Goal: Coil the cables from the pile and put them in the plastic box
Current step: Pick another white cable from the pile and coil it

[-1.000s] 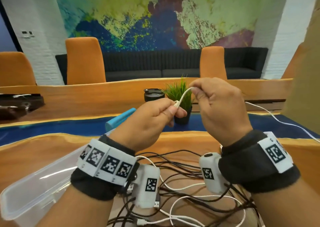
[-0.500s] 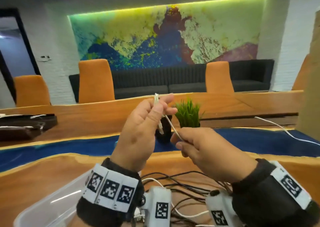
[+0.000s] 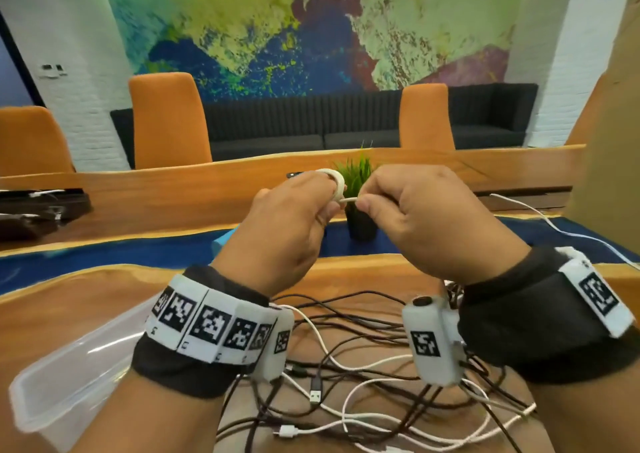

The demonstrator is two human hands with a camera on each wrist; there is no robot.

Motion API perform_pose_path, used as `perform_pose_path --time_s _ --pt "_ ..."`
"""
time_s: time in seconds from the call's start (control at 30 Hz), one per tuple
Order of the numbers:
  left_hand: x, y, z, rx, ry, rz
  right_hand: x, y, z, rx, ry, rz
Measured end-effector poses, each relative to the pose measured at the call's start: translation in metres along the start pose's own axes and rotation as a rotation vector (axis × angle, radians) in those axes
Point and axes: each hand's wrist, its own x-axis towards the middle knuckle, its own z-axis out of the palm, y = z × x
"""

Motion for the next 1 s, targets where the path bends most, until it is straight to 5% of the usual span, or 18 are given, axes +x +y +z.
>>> perform_pose_path --time_s 0.1,0.27,0.33,0.43,0.53,0.63,0.8,0.9,1.0 --pt "0.001 -0.010 -0.004 0.072 0.091 -0.065 0.001 0.004 -0.003 0.151 -0.067 0.050" --pt "-0.001 -0.021 -0.019 0.062 0.494 -0.201 0.000 0.012 0.004 0.297 -0.308 0.109" --pt "-0.001 -0.015 -0.017 0.060 0.542 -0.215 0.000 0.012 0.010 0.237 -0.349 0.091" --pt "0.001 -0.002 -0.008 0.002 0.495 -0.196 0.002 0.015 0.015 0.179 -0.160 0.090" --pt "0.003 0.005 -0.005 -0.045 0.444 -0.153 0.006 0.019 0.011 0.475 0.061 0.233" --pt "0.002 0.003 -0.002 -0.053 0.399 -0.135 0.005 0.022 0.004 0.651 0.033 0.286" --pt "0.001 -0.006 -0.002 -0.084 0.322 -0.157 0.002 0.030 0.000 0.545 -0.053 0.265" --pt "-0.001 -0.006 -0.001 -0.214 0.240 -0.197 0.002 0.030 -0.002 0.545 0.051 0.220" --pt "-0.005 0.000 0.007 -0.214 0.151 -0.216 0.005 0.036 -0.008 1.002 0.268 0.327"
